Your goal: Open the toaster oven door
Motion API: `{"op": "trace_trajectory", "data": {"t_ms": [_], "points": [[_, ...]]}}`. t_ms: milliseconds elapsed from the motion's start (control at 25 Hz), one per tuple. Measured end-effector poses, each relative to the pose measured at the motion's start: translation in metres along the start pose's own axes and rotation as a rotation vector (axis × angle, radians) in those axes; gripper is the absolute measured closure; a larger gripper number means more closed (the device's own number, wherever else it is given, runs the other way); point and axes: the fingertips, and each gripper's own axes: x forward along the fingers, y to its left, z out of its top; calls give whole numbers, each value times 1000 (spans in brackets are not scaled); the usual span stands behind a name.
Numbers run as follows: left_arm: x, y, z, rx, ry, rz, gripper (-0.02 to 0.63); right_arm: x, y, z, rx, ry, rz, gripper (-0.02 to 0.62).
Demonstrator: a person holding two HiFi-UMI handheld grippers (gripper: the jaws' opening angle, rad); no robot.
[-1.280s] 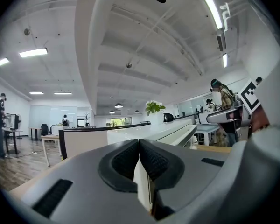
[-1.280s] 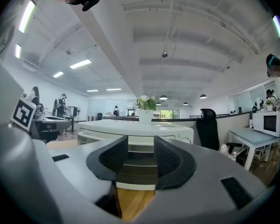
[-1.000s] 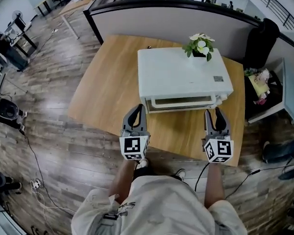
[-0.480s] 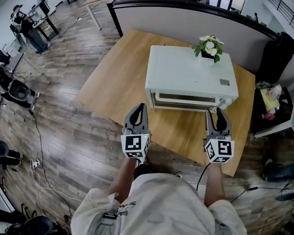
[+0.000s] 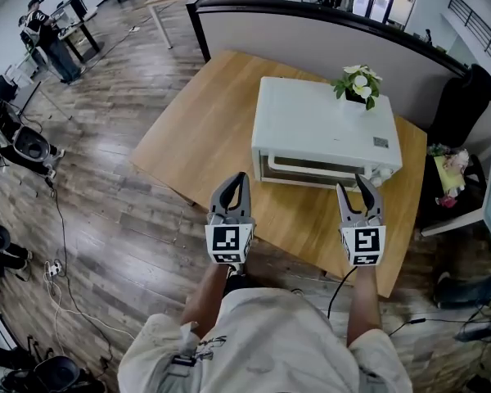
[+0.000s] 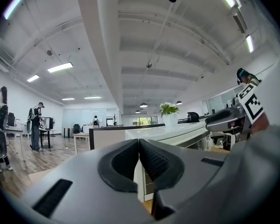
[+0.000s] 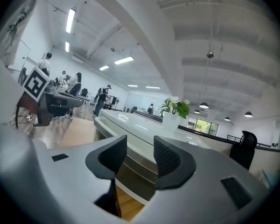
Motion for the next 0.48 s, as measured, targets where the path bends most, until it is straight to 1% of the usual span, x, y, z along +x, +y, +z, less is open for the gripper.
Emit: {"op": "trace_trajectory", "data": {"t_ms": [120,280,480], "points": [[-3,4,-3,-8,5,3,589,7,9,6,-102,56,64,408],[-6,7,-6,-13,6,4,589,17,18,-1,-316,130,120,402],[-10,9,-7,-19,2,3,589,27,28,-14,-575,257,187,402]]}}
